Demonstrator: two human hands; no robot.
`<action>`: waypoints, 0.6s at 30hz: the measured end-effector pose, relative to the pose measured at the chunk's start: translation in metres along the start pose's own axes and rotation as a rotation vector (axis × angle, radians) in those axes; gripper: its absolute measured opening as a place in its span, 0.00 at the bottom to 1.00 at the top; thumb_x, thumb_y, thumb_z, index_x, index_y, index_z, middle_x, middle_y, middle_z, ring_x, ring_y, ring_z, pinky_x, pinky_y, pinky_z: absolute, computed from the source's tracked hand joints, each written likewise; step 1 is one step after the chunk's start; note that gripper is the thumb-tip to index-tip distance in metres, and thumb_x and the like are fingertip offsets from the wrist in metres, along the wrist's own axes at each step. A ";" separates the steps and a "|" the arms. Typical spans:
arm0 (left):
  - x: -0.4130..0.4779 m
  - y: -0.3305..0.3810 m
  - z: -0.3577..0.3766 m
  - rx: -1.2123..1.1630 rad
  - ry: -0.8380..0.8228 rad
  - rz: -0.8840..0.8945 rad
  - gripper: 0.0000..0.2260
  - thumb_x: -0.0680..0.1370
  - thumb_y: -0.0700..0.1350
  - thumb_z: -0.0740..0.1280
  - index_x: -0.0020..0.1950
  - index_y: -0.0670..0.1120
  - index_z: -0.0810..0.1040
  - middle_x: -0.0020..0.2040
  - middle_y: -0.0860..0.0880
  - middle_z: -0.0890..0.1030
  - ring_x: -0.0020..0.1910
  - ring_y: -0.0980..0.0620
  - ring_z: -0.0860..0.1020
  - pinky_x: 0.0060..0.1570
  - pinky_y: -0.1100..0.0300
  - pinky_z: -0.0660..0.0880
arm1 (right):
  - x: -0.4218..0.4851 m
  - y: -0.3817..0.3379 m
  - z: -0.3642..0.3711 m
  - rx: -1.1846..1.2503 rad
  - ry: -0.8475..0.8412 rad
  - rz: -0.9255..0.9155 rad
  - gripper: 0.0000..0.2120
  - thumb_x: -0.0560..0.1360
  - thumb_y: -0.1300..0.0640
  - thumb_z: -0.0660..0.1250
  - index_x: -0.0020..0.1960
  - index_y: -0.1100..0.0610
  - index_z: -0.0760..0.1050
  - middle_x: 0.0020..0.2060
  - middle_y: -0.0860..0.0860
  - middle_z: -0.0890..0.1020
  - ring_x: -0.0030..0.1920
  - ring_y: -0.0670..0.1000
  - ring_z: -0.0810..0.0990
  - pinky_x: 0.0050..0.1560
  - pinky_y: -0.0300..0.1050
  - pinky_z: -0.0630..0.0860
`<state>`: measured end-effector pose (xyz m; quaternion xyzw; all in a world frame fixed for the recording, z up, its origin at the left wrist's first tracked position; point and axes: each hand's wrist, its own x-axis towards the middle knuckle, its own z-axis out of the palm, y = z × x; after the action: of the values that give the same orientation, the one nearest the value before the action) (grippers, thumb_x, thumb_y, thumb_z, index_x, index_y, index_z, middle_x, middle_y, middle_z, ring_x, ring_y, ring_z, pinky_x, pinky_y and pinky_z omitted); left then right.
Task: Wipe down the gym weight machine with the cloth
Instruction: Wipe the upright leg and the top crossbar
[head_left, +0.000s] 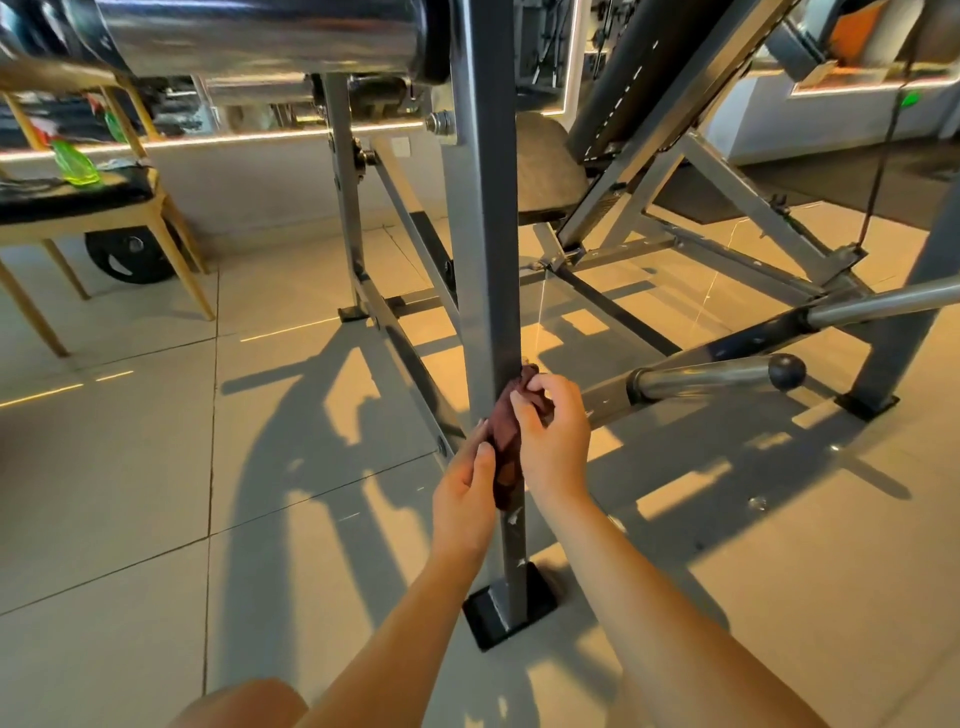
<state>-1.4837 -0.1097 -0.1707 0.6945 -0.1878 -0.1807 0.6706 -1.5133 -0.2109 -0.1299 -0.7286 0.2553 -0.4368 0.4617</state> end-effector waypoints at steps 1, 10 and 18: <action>-0.002 -0.003 0.000 0.011 -0.004 0.009 0.16 0.86 0.52 0.57 0.72 0.65 0.72 0.70 0.58 0.77 0.69 0.60 0.73 0.70 0.57 0.71 | -0.006 0.008 0.000 0.015 -0.005 0.028 0.05 0.80 0.59 0.68 0.53 0.50 0.75 0.51 0.44 0.78 0.53 0.34 0.75 0.51 0.24 0.70; -0.002 0.000 0.001 0.019 -0.001 0.010 0.12 0.85 0.56 0.56 0.61 0.74 0.71 0.69 0.58 0.76 0.66 0.64 0.73 0.68 0.59 0.72 | 0.006 -0.001 -0.004 0.011 0.004 0.024 0.04 0.79 0.58 0.70 0.53 0.51 0.77 0.52 0.46 0.78 0.54 0.41 0.77 0.53 0.33 0.76; 0.004 -0.008 0.001 0.025 0.014 0.025 0.13 0.82 0.61 0.57 0.63 0.78 0.70 0.69 0.58 0.74 0.69 0.56 0.73 0.68 0.45 0.74 | -0.020 0.028 0.003 -0.003 -0.049 0.070 0.06 0.80 0.57 0.69 0.54 0.49 0.76 0.52 0.40 0.75 0.55 0.41 0.77 0.53 0.29 0.74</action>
<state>-1.4810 -0.1121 -0.1785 0.7017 -0.1942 -0.1652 0.6653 -1.5199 -0.2065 -0.1641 -0.7305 0.2700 -0.4017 0.4818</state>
